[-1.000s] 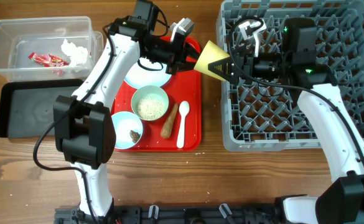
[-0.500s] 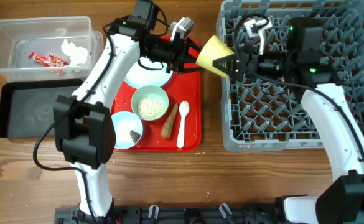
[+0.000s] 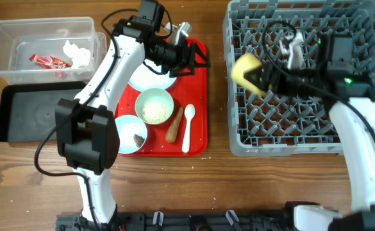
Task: Sort waste into correct bins and load items into the dishwasher rack
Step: 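Place the yellow cup into the dish rack with the right gripper, then grasp the pale green bowl of rice with the left gripper, then tip the rice from the green bowl onto the black tray, then return the green bowl to the red tray with the left gripper, then grasp the light blue bowl and tip its contents onto the black tray, then return the blue bowl to the red tray and raise the left arm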
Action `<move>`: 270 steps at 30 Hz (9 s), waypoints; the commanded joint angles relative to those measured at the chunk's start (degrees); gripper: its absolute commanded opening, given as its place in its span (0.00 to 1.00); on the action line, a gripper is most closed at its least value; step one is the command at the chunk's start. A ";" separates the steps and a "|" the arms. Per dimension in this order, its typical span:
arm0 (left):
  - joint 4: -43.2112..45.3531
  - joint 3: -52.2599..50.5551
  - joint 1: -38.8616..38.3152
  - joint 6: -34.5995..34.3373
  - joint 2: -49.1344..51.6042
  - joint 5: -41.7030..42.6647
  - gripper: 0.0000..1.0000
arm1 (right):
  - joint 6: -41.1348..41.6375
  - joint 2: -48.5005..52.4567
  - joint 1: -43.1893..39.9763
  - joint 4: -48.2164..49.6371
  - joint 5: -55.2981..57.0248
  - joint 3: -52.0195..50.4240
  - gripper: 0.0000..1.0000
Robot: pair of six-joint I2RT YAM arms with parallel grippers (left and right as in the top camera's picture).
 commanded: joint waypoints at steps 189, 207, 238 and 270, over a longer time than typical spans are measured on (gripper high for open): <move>-5.07 -14.71 -9.16 -14.27 -10.45 -45.90 0.23 | 1.09 14.36 16.50 -21.35 37.07 30.62 0.91; -0.68 -48.61 -6.01 -3.43 -26.99 -46.62 0.35 | -1.66 14.36 16.50 -22.60 37.03 30.62 0.95; 9.38 -28.17 62.10 3.54 -5.33 43.45 0.04 | -1.62 14.36 16.50 -22.58 36.39 30.62 0.95; 6.19 -49.68 2.58 -14.29 -34.21 -39.32 0.19 | -3.15 15.30 16.52 -17.53 26.91 30.49 0.99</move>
